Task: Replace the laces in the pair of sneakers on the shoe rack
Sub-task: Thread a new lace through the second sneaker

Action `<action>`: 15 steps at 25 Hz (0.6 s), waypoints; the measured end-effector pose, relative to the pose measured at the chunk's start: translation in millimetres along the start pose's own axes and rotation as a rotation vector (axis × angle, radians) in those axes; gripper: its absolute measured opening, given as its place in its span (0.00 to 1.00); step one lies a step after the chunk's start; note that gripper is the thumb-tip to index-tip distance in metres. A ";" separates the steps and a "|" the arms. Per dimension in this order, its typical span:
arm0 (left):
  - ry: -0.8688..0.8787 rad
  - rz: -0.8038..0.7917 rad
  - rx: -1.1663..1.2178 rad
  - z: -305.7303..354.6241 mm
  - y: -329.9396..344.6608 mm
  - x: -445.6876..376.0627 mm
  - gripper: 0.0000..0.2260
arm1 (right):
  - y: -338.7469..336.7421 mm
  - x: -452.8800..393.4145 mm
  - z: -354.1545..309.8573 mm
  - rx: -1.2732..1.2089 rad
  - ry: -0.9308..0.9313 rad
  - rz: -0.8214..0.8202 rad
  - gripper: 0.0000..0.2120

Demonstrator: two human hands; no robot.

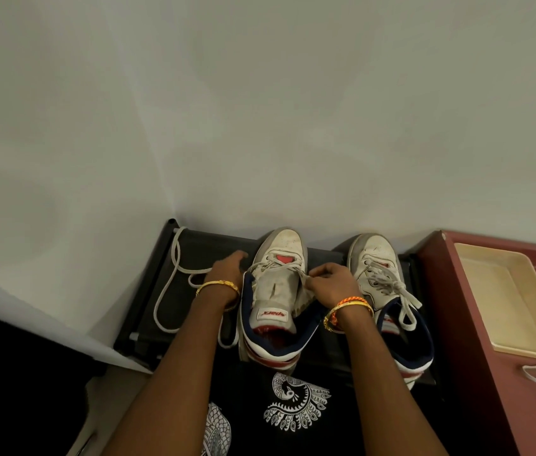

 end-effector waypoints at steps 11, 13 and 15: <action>0.440 -0.128 0.791 110.6 -76.0 89.4 0.12 | 2.9 77.2 -106.3 -0.326 -0.475 -0.358 0.08; 0.472 -0.163 0.821 118.0 -83.3 97.1 0.13 | 2.4 89.8 -117.8 -0.436 -0.560 -0.353 0.09; 0.456 -0.138 0.905 111.6 -89.2 94.1 0.12 | -10.7 94.0 -121.8 -0.478 -0.585 -0.348 0.07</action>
Point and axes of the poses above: each hand's wrist, its own x-axis away from the middle knuckle, its own y-axis out of the palm, z = x × y, the point moved 6 cm from there along -x, towards the middle knuckle, and after that the axes turned 8 degrees about x, right-handed, at the moved point
